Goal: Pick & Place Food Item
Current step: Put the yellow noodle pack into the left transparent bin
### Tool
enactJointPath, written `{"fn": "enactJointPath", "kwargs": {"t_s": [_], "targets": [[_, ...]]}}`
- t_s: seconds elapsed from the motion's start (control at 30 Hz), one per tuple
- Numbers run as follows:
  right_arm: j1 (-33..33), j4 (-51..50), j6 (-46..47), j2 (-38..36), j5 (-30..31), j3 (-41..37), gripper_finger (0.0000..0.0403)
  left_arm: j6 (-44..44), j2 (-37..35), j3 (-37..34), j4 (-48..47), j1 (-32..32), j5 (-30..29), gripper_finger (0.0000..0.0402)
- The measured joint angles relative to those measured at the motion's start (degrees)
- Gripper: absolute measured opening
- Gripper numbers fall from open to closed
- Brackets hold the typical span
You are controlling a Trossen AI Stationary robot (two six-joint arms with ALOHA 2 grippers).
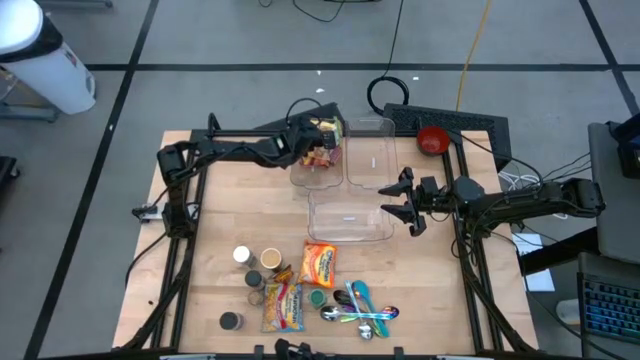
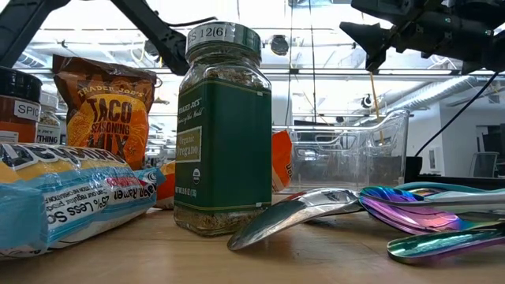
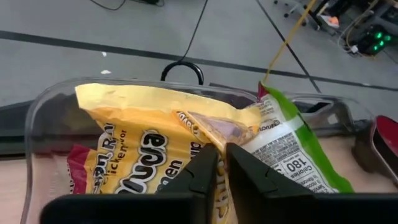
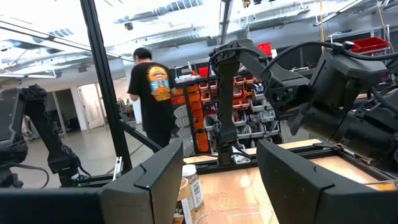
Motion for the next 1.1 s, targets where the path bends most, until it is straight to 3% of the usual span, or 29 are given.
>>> {"fn": "enactJointPath", "kwargs": {"t_s": [0.27, 0.43, 0.57, 0.8, 1.0, 1.1], "targets": [[0.0, 0.2, 0.0, 0.0, 0.0, 0.0, 0.0196, 2.7, 0.0, 0.0, 0.0, 1.1, 3.3, 0.015], [0.0, 0.2, 0.0, 0.0, 0.0, 0.0, 0.0196, 9.6, -1.7, 0.0, 0.7, 1.1, 3.7, 0.021], [0.0, 0.1, 0.0, 0.0, 0.0, 0.0, 0.0196, 16.0, -4.1, 0.0, 0.7, 0.8, 3.7, 0.0234], [0.0, 0.0, 0.0, 0.0, 0.0, 0.0, 0.0196, 15.5, -4.1, 0.0, -3.3, -0.8, 4.2, 0.0231], [0.0, 0.0, 0.0, 0.0, 0.0, 0.0, 0.0196, 11.1, -3.9, 0.0, -12.8, -0.2, 1.4, 0.0187], [0.0, 0.1, 0.0, 0.0, 0.0, 0.0, 0.0196, 9.8, -3.9, 0.0, -15.0, 0.6, 4.6, 0.0161]]}}
